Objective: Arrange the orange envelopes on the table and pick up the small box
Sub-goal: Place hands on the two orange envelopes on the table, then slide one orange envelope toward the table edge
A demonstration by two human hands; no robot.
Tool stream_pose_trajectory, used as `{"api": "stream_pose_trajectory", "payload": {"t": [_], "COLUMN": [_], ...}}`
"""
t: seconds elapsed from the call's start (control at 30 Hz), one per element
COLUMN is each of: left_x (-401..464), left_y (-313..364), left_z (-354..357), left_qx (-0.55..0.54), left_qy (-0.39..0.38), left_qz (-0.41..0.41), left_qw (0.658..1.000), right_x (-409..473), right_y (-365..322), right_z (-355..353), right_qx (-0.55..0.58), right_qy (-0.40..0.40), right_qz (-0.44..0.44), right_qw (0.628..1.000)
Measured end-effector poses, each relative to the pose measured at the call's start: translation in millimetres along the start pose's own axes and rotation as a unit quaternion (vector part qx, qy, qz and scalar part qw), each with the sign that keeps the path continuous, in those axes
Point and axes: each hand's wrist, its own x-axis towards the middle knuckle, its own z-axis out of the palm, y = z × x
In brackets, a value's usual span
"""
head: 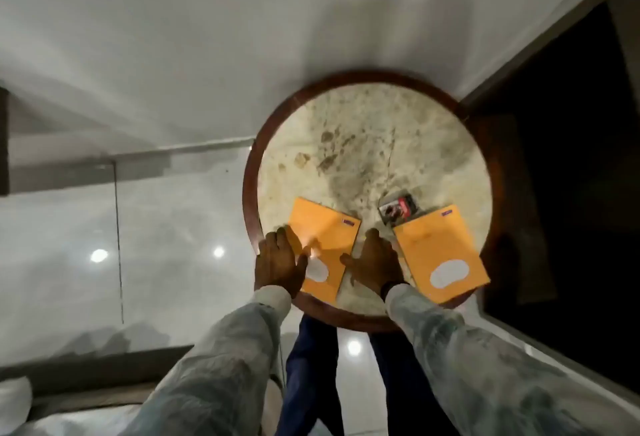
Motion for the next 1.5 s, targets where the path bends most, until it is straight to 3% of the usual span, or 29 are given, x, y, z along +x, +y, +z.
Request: {"api": "stream_pose_trajectory", "payload": {"t": [0.1,0.27,0.37,0.47,0.57,0.7,0.87,0.97,1.07,1.2,1.3,1.5], "left_x": [0.4,20.8,41.8,84.2,135.4,189.1,203.0,171.7,114.5,27.6,-10.5,-30.4], "left_y": [-5.2,-9.2,-2.3,16.9,45.3,79.0,95.3,105.8,118.4,152.7,189.7,250.3], "left_z": [24.6,29.4,10.8,-18.7,-43.5,-53.2,-37.6,-23.5,7.4,69.5,114.1,160.8], "left_qx": [-0.063,-0.124,-0.154,-0.189,-0.206,-0.185,-0.136,-0.149,-0.173,-0.210,-0.230,-0.278], "left_qy": [0.008,0.011,0.034,0.076,0.099,0.125,0.173,0.237,0.164,0.027,-0.051,-0.036], "left_qz": [-0.084,-0.185,-0.169,-0.135,-0.096,-0.081,-0.098,-0.110,-0.137,-0.147,-0.175,-0.282], "left_qw": [0.994,0.975,0.973,0.970,0.969,0.971,0.971,0.954,0.961,0.966,0.956,0.918], "right_x": [1.9,14.1,27.6,57.6,101.8,152.7,177.3,151.3,106.6,59.9,46.7,48.4], "right_y": [5.8,0.3,-12.4,-36.1,-63.8,-84.8,-71.3,-36.8,18.3,100.1,154.0,212.1], "right_z": [33.0,56.6,44.8,10.4,-31.4,-69.0,-85.5,-95.7,-103.6,-111.4,-109.1,-92.0], "right_qx": [0.058,0.154,0.216,0.253,0.239,0.198,0.169,0.162,0.107,-0.001,-0.016,-0.013], "right_qy": [0.011,0.104,0.121,0.157,0.213,0.234,0.206,0.241,0.245,0.204,0.164,0.126], "right_qz": [0.038,0.082,0.072,0.005,-0.051,-0.052,-0.070,-0.082,-0.063,0.034,0.089,0.082], "right_qw": [0.998,0.979,0.966,0.955,0.946,0.951,0.961,0.953,0.962,0.978,0.982,0.989]}}
